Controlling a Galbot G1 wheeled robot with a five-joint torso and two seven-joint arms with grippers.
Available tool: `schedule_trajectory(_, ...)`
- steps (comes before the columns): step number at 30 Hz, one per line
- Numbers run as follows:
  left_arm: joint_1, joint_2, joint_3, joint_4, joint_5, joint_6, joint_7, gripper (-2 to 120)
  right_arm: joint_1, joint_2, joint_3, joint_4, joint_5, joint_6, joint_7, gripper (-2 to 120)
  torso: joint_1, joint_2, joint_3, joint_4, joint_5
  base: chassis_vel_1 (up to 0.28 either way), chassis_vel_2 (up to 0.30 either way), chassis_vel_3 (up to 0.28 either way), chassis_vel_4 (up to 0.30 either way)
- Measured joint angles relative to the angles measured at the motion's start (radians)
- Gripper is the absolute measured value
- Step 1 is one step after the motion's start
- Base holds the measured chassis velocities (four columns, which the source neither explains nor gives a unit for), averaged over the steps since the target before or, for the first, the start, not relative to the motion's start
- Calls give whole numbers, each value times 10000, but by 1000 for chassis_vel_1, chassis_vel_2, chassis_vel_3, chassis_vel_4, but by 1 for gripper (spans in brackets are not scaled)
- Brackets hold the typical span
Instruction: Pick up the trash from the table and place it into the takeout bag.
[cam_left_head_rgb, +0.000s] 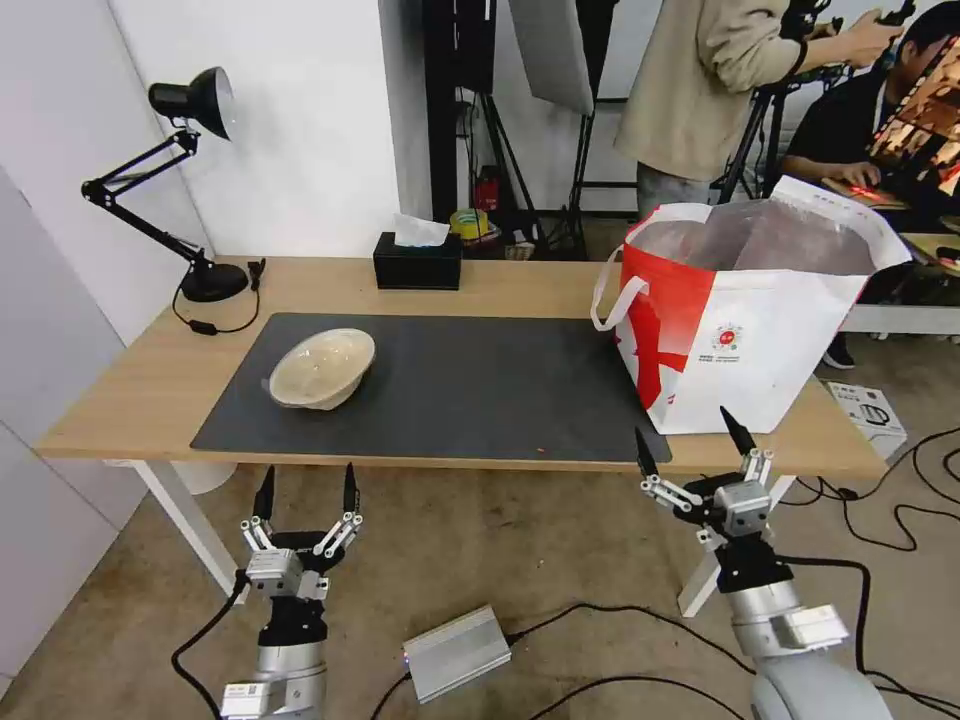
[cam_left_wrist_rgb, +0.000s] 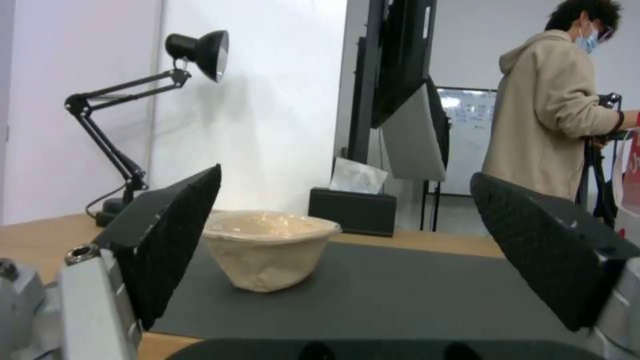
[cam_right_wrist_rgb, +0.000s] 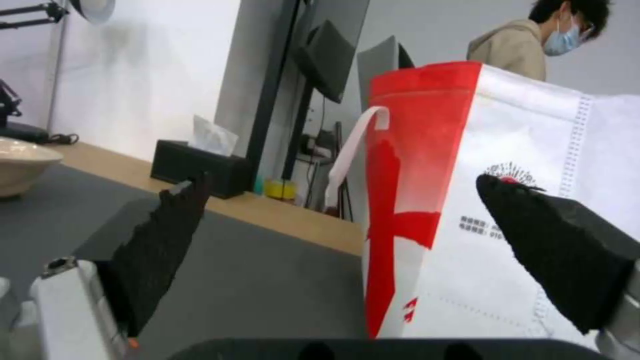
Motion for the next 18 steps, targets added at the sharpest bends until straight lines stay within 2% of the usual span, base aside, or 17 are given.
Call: schedule_trajectory(18,0,142,-6,-103,8,-10,-249,100,-299,256,12,-21,-200,527,-360,100,0,0,0,0,0,0,0,0,0)
